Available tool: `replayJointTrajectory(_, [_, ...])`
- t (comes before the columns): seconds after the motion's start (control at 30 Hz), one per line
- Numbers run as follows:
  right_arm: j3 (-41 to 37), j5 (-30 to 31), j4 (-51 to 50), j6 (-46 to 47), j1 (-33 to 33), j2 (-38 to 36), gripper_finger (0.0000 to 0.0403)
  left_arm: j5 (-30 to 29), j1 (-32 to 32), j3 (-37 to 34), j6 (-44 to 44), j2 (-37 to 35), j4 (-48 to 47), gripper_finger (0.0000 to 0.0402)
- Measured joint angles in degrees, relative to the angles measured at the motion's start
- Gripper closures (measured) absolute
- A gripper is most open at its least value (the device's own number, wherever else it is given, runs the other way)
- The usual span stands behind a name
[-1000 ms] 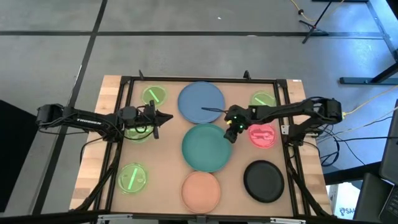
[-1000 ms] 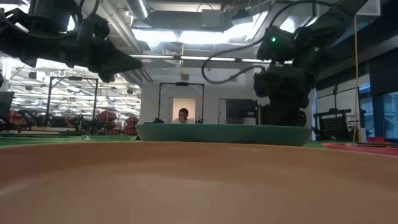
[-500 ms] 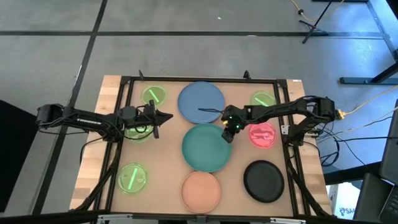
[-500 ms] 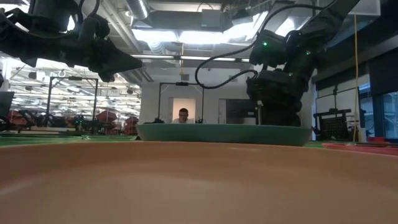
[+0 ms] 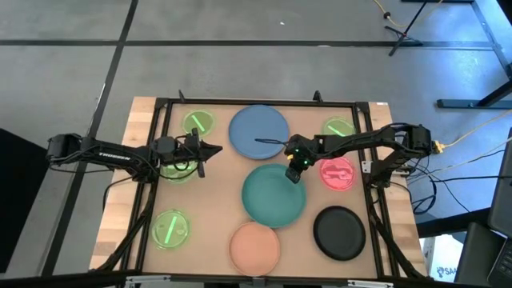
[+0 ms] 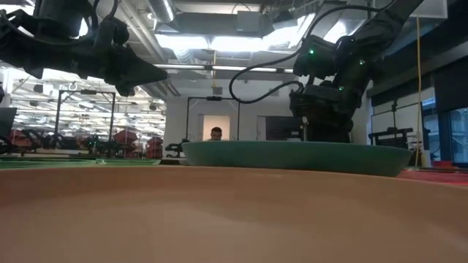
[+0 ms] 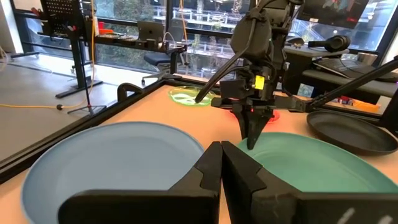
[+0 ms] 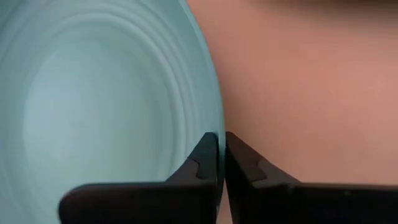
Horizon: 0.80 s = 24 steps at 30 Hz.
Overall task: Stack plastic plates
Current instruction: Stack the green plate on top of the blue plate
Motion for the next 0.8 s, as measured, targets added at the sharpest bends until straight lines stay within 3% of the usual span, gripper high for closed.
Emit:
replayJointTrajectory(0.33, [1.18, 0.02, -1.47, -1.92, -0.04, -0.94, 0.0400, 0.09, -0.01, 0.00, -1.08, 0.00, -0.05, 0.0398])
replayJointTrajectory(0.8, [17.32, -0.47, -7.92, -10.51, -9.01, -0.94, 0.0401, -1.70, 0.00, 0.00, -1.67, -0.02, -0.07, 0.0398])
